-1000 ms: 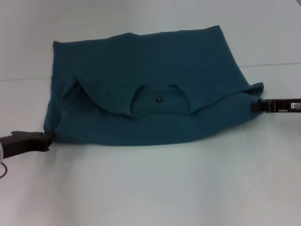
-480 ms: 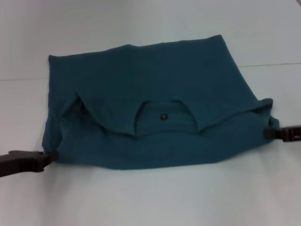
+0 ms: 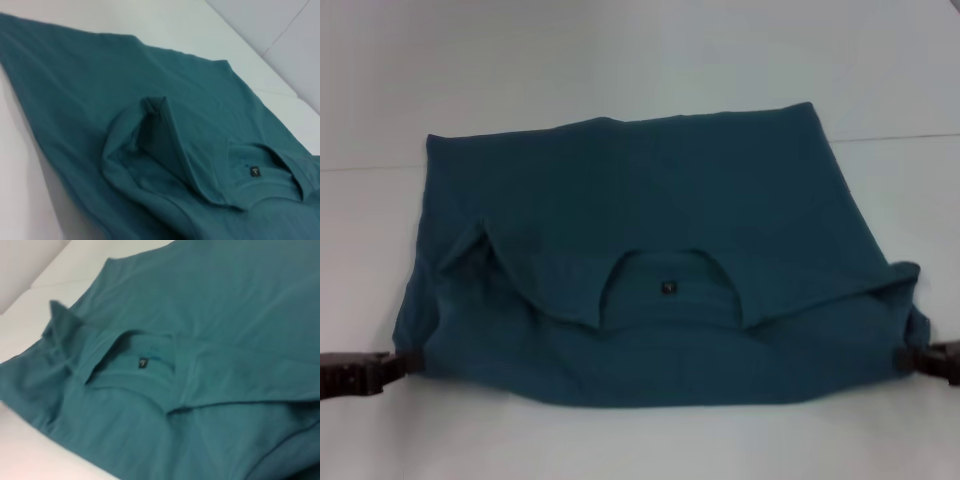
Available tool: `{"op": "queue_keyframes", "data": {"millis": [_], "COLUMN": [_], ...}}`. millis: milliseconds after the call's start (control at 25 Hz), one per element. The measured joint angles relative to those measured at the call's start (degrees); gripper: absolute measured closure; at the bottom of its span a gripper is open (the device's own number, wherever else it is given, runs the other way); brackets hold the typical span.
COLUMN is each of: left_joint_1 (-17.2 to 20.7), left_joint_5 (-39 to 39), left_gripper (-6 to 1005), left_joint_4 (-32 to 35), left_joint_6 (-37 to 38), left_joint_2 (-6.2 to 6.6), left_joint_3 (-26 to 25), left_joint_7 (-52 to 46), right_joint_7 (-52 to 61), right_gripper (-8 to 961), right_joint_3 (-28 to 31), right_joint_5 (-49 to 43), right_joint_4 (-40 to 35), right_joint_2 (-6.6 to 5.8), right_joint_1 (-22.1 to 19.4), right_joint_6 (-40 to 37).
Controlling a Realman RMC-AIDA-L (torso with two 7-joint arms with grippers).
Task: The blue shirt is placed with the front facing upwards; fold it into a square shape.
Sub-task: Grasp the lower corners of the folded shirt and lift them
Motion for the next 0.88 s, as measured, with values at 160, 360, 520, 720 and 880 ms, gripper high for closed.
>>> {"op": "queue_keyframes", "data": {"millis": [160,360,520,720,880], "left_joint_1": [0.0,-0.1,-0.3,0.1,0.5], "left_joint_5": [2.5,3.8,5.2,6.4,6.6], "left_gripper": [998,998,998,998,998], "left_joint_4": [0.5,0.9,1.2,1.3,1.3], "left_joint_6": [2.1,6.4,7.8,7.8,8.2], "left_joint_2": [0.15,0.82,1.07,1.04,1.01], "left_joint_3": [-0.4,-1.8,-2.7,-2.9,-2.9], "left_joint_7": [-1.1,-1.4,-2.0,-2.7,-2.7], "right_joint_7": [-3.8,-6.7,-8.0,-8.6,-8.7], "right_gripper": [922,922,922,922,922], "right_joint_3": [1.5,4.6,6.7,7.4,7.5], "right_joint_5": [0.0,0.0,-0.2,-0.6,-0.6], "right_joint_4": [-0.1,-0.5,-0.6,0.0,-0.4], "right_joint_2": [0.44,0.84,0.82,0.51,0.46], "right_joint_1": [-2.4,-5.1,-6.1,-6.4,-6.7], "right_joint_6": [-4.6,-7.5,-8.2,-8.1,-8.4]}}
